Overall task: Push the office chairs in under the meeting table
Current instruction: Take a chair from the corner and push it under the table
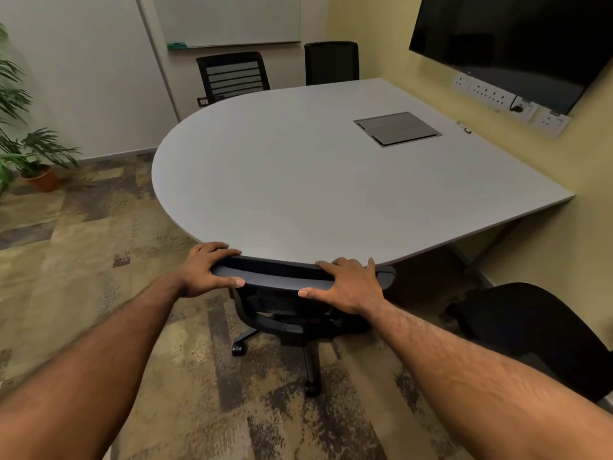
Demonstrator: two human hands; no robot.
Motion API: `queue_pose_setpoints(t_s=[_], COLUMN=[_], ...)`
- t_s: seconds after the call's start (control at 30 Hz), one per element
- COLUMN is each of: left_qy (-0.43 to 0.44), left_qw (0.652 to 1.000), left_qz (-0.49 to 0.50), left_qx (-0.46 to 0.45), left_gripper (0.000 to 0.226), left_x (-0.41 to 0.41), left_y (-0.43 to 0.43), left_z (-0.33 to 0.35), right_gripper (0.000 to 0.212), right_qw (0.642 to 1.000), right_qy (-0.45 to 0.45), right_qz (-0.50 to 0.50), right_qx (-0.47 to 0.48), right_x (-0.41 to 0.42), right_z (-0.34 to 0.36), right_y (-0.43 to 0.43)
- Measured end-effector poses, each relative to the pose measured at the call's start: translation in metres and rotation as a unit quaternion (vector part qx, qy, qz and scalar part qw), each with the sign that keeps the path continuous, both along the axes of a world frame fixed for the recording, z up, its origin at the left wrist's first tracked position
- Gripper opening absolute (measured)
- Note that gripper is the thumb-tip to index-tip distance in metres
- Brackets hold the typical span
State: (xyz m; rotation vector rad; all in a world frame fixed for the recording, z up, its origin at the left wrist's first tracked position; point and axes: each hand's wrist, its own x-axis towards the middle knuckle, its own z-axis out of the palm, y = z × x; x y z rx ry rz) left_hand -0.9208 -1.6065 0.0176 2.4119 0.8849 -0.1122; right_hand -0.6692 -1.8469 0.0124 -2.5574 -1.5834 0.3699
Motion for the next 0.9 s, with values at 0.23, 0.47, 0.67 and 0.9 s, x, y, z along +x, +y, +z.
queue_pose_setpoints(t_s=[0.23,0.47,0.67,0.9], left_qy=[-0.025,-0.029,-0.019,-0.008], left_qw=[0.999,0.998,0.999,0.996], left_qz=[0.025,0.052,0.043,0.066], left_qx=[-0.008,-0.009,0.016,0.056], left_gripper=[0.096,0.079,0.090,0.083], left_x=[-0.005,0.006,0.011,0.020], left_y=[0.019,0.019,0.010,-0.009], left_z=[-0.001,-0.004,-0.003,-0.004], right_gripper=[0.119,0.120,0.112,0.095], right_qw=[1.000,0.999,0.999,0.998], right_qy=[0.015,0.024,0.041,0.050], right_qz=[-0.015,-0.025,-0.012,0.002], right_qx=[0.017,0.013,0.004,-0.026], right_x=[-0.016,-0.013,0.002,0.002], right_z=[-0.004,0.002,0.003,0.005], right_y=[0.022,0.032,0.024,0.014])
